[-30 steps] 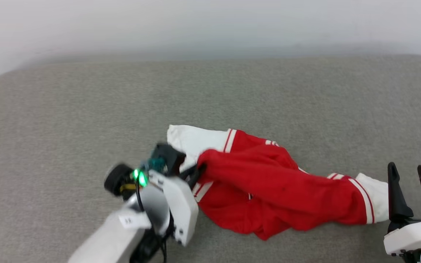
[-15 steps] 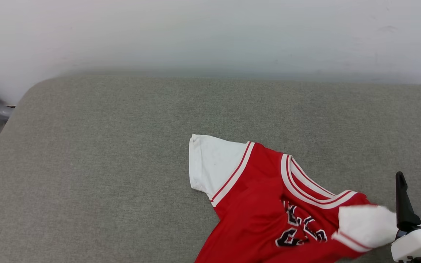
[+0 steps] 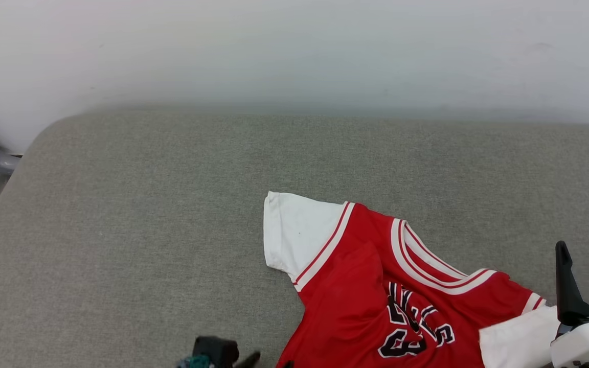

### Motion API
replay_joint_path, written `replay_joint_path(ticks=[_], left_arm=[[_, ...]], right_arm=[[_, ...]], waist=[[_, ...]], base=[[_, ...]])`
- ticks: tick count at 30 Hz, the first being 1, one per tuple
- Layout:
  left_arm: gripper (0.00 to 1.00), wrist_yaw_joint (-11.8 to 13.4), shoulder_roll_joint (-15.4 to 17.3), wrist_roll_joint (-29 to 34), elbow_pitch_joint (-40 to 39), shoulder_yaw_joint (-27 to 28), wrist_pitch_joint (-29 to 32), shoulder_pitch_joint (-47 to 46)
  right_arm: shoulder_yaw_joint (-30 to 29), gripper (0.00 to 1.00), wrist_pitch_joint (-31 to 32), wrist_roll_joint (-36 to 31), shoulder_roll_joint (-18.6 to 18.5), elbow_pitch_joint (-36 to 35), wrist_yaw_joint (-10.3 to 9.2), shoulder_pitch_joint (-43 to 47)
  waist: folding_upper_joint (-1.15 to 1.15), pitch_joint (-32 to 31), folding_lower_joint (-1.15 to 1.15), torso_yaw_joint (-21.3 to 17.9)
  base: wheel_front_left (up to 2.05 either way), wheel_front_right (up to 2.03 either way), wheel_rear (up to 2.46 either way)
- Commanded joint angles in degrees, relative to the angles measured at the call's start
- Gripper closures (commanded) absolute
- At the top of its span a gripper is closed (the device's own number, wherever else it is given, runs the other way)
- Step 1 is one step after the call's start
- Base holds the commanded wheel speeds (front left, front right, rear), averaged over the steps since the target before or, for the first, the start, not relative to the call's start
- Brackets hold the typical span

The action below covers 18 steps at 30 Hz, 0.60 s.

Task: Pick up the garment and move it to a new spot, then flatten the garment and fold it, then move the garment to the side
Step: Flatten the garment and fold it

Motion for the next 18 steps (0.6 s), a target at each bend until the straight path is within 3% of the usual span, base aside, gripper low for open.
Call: replay_joint_path(ticks=[1,6,11,18], left_arm=[[0.00,-0.11,-0.31,0.66,-0.86,0.74,-1.67,-1.39],[0.00,-0.06,0.14,2.37,-2.57,3.36,-5.51,-5.61],[0.00,-1.00,0.40,2.63,-1.13,5.05,-4.60,-11.54],[0.00,-5.92,0.84,-0.69,7.03,5.95,5.91,-27.13]], right_arm=[[0.17,0.00,0.20,-0.22,0.10,-0.66,-0.06,0.44],[0.84,0.00,0.83,-0.16,0.11,-1.92,-0.06,0.51],[1.39,0.00,1.19,0.11,0.10,-3.03,-0.06,-0.42],[3.06,0.00,1.03,0.21,0.10,-3.70,-0.06,-3.05]], waist=[[0.00,0.03,0.01,-0.13],[0.00,0.62,0.01,-0.67],[0.00,2.47,0.01,-1.18],[0.00,7.95,0.01,-3.77]], base=[[0.00,0.00,0.00],[0.00,0.00,0.00],[0.00,0.00,0.00],[0.00,0.00,0.00]])
